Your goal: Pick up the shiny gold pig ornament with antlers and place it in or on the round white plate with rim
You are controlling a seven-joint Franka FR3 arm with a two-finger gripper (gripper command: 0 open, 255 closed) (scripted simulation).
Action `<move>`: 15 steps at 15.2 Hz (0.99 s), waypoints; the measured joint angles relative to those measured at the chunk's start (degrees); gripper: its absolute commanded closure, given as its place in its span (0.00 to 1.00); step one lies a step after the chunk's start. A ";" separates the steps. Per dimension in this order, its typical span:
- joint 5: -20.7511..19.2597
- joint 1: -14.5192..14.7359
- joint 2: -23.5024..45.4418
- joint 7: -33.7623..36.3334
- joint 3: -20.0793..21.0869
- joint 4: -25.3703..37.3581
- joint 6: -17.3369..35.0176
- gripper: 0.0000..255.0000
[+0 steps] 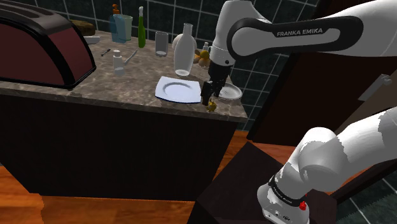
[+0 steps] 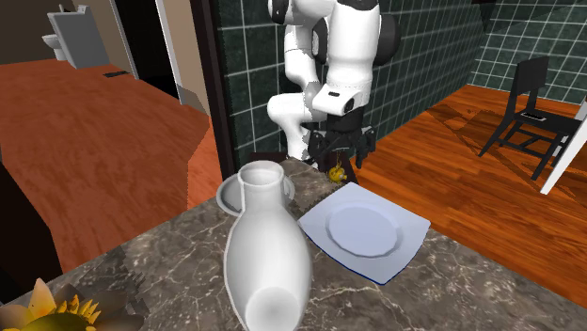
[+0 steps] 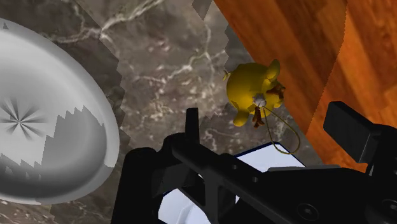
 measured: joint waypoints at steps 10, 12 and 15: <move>0.06 0.04 0.05 0.02 0.05 0.08 0.19 1.00; 0.08 0.05 0.04 0.01 0.06 0.06 0.23 1.00; 0.11 0.06 -0.01 0.01 0.09 0.03 0.25 1.00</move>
